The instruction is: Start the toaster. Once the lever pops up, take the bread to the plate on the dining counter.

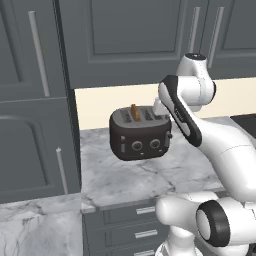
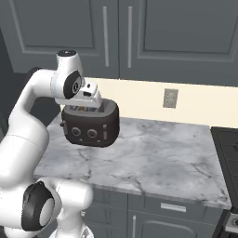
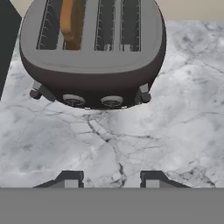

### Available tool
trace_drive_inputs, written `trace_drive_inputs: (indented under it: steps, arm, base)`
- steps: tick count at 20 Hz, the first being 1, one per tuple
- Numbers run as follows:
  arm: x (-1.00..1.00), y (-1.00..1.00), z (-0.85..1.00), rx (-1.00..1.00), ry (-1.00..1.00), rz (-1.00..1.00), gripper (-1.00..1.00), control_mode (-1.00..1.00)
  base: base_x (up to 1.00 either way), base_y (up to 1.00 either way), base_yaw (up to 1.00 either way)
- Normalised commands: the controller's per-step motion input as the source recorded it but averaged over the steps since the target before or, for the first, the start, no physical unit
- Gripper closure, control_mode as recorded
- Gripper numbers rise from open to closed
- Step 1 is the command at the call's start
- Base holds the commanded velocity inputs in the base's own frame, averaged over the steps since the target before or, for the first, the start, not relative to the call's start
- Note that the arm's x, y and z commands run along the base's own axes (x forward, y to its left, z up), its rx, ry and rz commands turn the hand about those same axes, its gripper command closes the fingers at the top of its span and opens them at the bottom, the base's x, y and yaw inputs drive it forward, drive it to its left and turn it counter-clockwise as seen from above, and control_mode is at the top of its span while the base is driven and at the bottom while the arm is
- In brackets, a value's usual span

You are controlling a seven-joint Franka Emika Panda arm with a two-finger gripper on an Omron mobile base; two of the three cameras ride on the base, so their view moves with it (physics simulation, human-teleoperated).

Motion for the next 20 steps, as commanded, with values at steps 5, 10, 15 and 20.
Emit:
trace_drive_inputs:
  steps: [5,10,15,20]
  arm:
    - [-0.14,0.09,-0.26,0.0,-0.01,0.0,-1.0,-1.0]
    - [-0.15,0.4,-0.3,0.0,0.0,-0.03,-1.0,-1.0]
    - [0.0,0.48,-0.16,0.0,0.0,-0.05,-1.0,-1.0]
    - [0.0,0.36,-0.11,0.0,-0.02,-0.05,-1.0,-1.0]
  base:
    - [0.0,0.0,0.0]
    - [0.0,0.0,0.0]
    - [0.0,0.0,0.0]
    - [0.0,0.0,0.0]
